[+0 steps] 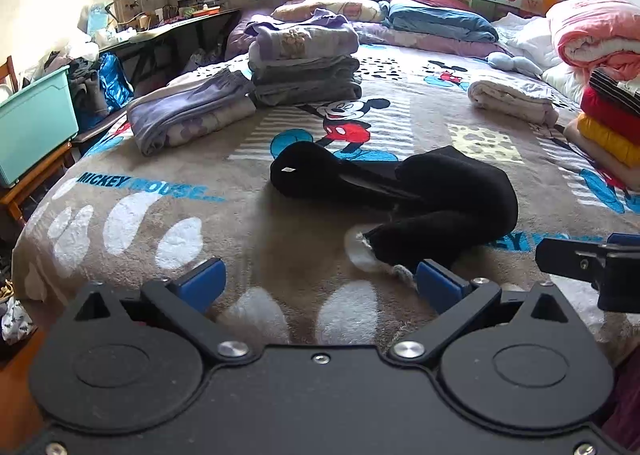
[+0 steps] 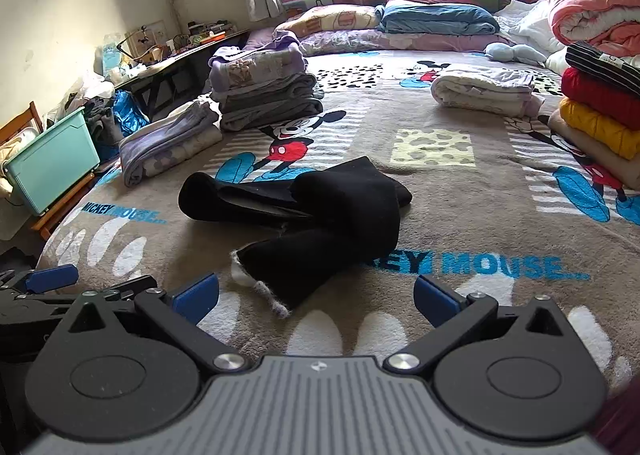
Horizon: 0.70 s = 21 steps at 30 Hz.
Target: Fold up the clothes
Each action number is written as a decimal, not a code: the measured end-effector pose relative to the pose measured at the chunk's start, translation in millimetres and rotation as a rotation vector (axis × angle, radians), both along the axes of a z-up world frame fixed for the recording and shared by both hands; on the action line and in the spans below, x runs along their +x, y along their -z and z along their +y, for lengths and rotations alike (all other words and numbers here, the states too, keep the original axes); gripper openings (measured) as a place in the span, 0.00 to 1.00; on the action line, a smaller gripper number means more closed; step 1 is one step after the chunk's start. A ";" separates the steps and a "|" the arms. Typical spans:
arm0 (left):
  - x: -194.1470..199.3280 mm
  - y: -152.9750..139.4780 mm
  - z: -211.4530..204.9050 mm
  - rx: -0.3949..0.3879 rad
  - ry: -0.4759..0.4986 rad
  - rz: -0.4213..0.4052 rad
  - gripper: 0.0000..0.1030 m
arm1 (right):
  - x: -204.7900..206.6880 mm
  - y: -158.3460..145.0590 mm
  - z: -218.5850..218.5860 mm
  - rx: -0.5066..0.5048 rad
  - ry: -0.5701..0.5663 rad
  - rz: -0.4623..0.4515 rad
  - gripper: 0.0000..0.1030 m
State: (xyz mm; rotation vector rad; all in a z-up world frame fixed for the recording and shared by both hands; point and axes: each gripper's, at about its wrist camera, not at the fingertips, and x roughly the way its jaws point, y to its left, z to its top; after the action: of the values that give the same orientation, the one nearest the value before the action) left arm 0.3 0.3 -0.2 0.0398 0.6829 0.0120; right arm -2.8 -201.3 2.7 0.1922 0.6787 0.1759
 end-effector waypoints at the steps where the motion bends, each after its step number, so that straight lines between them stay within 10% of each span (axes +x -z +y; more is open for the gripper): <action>1: 0.7 0.5 1.0 -0.002 -0.001 0.003 1.00 | -0.1 -0.1 -0.1 0.000 0.000 0.001 1.00; 21: 5.1 7.4 -2.5 0.007 0.002 0.010 1.00 | 0.1 4.6 -3.7 0.023 -0.001 0.022 1.00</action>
State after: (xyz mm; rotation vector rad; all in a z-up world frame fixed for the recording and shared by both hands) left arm 5.4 -2.2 -7.6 0.0475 0.6928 0.0119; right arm -2.7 -205.0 -2.0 0.2158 0.6991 0.1832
